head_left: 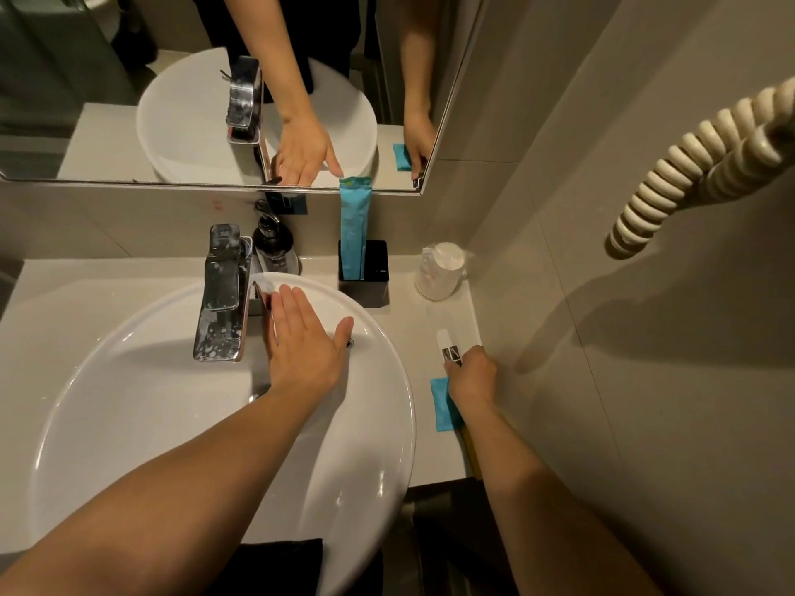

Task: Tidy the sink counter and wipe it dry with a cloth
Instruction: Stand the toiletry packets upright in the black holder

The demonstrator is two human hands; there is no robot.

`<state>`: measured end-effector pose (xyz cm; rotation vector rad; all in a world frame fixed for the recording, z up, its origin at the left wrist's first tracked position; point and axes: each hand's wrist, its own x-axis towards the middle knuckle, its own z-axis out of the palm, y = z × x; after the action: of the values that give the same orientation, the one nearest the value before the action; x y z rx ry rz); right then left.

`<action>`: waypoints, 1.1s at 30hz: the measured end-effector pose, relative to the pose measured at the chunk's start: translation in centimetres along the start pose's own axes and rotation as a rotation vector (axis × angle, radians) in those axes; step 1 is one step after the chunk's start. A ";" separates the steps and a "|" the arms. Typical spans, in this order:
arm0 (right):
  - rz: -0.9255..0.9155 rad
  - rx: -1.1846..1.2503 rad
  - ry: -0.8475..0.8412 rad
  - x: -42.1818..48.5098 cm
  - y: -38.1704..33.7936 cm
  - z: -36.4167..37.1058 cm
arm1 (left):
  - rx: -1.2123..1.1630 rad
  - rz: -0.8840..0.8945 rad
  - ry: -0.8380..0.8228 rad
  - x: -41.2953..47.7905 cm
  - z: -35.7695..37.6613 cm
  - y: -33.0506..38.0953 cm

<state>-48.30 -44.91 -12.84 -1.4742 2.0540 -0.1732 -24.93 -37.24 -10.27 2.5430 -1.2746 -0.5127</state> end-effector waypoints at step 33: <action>-0.566 0.673 -0.128 -1.7 -19.7 -4.1 | -0.035 -0.009 0.028 -0.3 -0.8 0.3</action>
<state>-33.95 -51.73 -0.33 -1.5112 1.2359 -0.8740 -24.93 -37.13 -9.34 2.5194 -1.2339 -0.4960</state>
